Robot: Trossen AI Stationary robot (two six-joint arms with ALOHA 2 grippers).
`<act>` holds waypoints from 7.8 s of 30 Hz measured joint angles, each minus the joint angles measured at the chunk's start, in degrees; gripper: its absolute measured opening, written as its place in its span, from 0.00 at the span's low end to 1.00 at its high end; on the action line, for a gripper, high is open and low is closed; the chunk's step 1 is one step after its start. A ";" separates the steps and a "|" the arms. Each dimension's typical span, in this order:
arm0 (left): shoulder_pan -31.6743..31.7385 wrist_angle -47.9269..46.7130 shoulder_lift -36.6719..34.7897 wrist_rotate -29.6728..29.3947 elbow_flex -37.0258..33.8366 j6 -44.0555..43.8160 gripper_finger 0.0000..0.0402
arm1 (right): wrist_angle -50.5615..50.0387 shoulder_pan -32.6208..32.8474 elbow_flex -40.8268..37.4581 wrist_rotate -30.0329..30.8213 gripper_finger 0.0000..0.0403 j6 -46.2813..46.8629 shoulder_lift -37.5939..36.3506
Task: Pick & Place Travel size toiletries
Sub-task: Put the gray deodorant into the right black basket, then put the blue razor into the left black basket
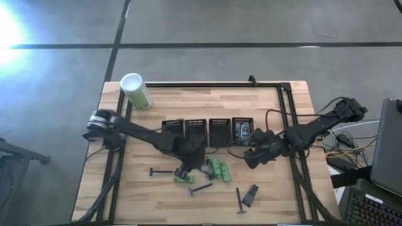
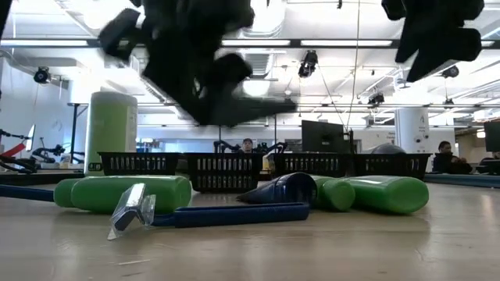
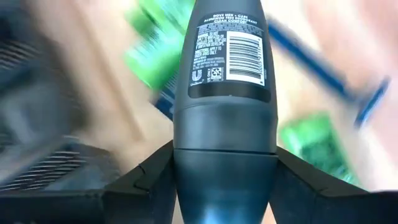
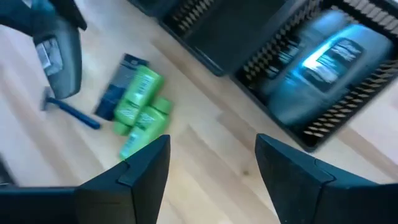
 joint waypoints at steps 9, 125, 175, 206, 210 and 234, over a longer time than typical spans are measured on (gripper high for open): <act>3.34 14.92 -6.50 -10.77 0.02 -12.40 0.49 | 8.86 -1.86 -0.11 -0.37 0.60 11.06 -2.80; 3.44 30.89 -6.29 -18.92 0.07 -2.93 0.69 | 36.08 -10.28 -0.71 -1.35 0.43 7.53 3.02; 3.11 3.69 -7.67 -24.11 0.00 -19.54 0.72 | 8.75 -26.47 -6.90 5.62 0.43 0.02 6.97; -1.51 -12.35 -8.20 -9.80 -4.96 -12.22 0.72 | 7.98 -20.30 -4.55 6.18 0.82 -5.01 2.86; -5.64 -11.92 -8.22 -3.76 -8.50 -10.32 0.72 | 7.87 -18.48 -4.55 4.34 0.85 -8.83 0.32; -18.75 -13.29 -8.30 -1.83 -21.25 -40.63 0.61 | 8.14 -16.18 -4.70 4.35 0.80 -8.32 3.17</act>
